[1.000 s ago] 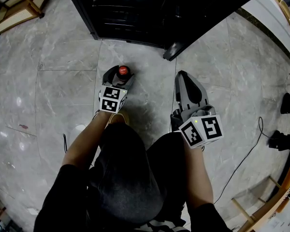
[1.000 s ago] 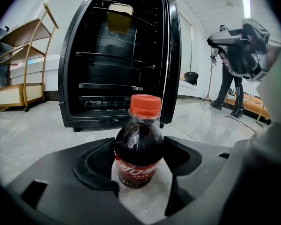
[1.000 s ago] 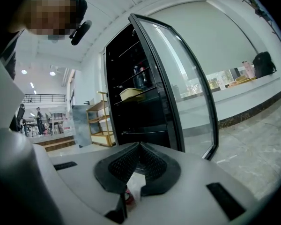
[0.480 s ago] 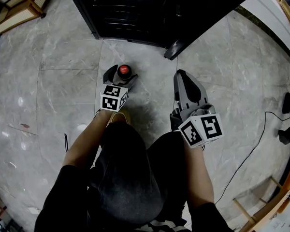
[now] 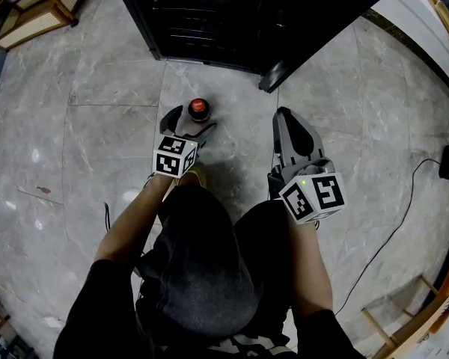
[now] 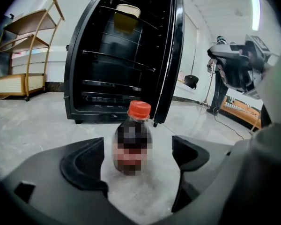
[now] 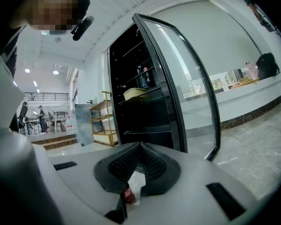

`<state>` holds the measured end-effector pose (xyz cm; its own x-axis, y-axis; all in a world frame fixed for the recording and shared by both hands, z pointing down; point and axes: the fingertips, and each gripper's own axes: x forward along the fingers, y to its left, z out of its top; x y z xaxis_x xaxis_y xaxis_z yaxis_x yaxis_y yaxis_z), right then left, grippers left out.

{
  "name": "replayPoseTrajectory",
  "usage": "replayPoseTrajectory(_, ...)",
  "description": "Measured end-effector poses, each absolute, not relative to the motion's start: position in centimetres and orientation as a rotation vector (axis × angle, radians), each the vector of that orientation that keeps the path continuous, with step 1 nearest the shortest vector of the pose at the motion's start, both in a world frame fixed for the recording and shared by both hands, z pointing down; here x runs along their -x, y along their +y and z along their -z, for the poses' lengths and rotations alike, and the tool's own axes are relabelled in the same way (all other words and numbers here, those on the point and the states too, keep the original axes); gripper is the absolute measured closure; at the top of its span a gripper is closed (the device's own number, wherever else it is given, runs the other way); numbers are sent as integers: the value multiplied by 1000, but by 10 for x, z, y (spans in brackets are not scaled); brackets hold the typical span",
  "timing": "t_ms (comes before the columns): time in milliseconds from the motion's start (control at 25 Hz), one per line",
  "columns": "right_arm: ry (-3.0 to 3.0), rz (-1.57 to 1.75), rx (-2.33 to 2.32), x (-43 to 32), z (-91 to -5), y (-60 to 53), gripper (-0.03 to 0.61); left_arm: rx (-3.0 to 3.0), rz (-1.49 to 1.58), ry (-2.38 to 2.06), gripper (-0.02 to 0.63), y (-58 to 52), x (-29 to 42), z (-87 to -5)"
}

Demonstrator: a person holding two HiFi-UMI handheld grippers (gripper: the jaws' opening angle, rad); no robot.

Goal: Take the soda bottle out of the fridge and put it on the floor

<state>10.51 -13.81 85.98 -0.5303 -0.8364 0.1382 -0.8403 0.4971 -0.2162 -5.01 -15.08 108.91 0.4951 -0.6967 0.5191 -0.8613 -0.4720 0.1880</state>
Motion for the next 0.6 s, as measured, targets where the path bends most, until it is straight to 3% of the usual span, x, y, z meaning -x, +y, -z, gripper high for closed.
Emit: replayPoseTrajectory(600,-2681,-417,-1468,-102,-878,-145,554,-2319,-424,-1269,173,-116,71,-1018)
